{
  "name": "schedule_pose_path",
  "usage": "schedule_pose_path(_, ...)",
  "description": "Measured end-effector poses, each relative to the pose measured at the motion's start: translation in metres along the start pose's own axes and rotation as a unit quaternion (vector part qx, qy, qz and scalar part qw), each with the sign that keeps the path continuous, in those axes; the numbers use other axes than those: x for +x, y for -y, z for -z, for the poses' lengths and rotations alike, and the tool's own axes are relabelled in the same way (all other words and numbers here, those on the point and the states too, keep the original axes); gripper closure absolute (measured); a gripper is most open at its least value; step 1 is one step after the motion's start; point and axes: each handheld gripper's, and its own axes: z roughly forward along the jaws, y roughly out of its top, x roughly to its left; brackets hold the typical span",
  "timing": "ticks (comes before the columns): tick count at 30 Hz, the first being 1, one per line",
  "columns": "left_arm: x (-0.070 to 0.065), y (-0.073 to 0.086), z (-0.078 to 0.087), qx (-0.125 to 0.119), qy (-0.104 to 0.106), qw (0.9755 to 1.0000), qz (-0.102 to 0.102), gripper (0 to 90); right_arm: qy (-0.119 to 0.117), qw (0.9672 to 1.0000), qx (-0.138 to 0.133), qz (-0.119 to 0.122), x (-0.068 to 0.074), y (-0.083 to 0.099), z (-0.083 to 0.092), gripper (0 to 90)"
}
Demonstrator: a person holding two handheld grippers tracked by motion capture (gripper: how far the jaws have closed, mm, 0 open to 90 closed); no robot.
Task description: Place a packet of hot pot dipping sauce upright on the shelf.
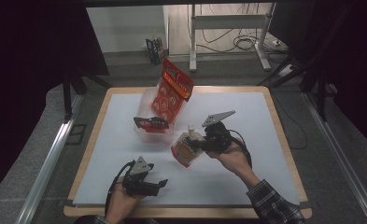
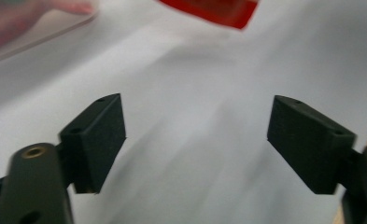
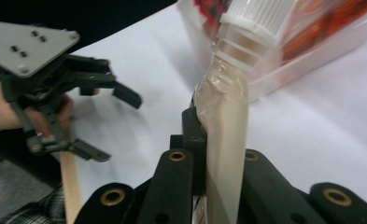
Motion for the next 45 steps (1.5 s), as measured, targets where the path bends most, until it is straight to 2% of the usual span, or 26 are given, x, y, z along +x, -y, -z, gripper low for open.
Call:
schedule_pose_path(5, -0.001, 0.000, 0.002, -0.004, 0.006, 1.0000, 0.002, 11.7, 0.018, 0.9998, -0.007, 0.001, -0.009, -0.008, 0.009, 87.6)
schedule_pose_path(14, -0.002, 0.000, 0.001, -0.001, -0.003, 1.0000, -0.004, 7.9, 0.039, 0.9992, 0.000, 0.005, -0.027, -0.027, 0.013, 87.7)
schedule_pose_path(20, -0.001, 0.001, 0.000, 0.002, -0.009, 0.9999, -0.006, 7.3, 0.038, 0.9990, 0.013, 0.020, -0.038, -0.041, 0.007, 87.7)
schedule_pose_path(25, 0.001, 0.002, -0.001, 0.015, -0.017, 0.9997, -0.012, 7.3, 0.038, 0.9985, 0.022, 0.031, -0.043, -0.051, 0.001, 87.8)
schedule_pose_path(34, 0.006, 0.002, 0.004, -0.005, -0.018, 0.9998, 0.004, 4.5, 0.031, 0.9974, 0.047, 0.044, -0.051, -0.070, -0.016, 87.8)
schedule_pose_path(45, 0.007, 0.003, 0.004, 0.001, -0.021, 0.9998, 0.005, 4.4, 0.020, 0.9956, 0.063, 0.067, -0.055, -0.086, -0.031, 87.8)
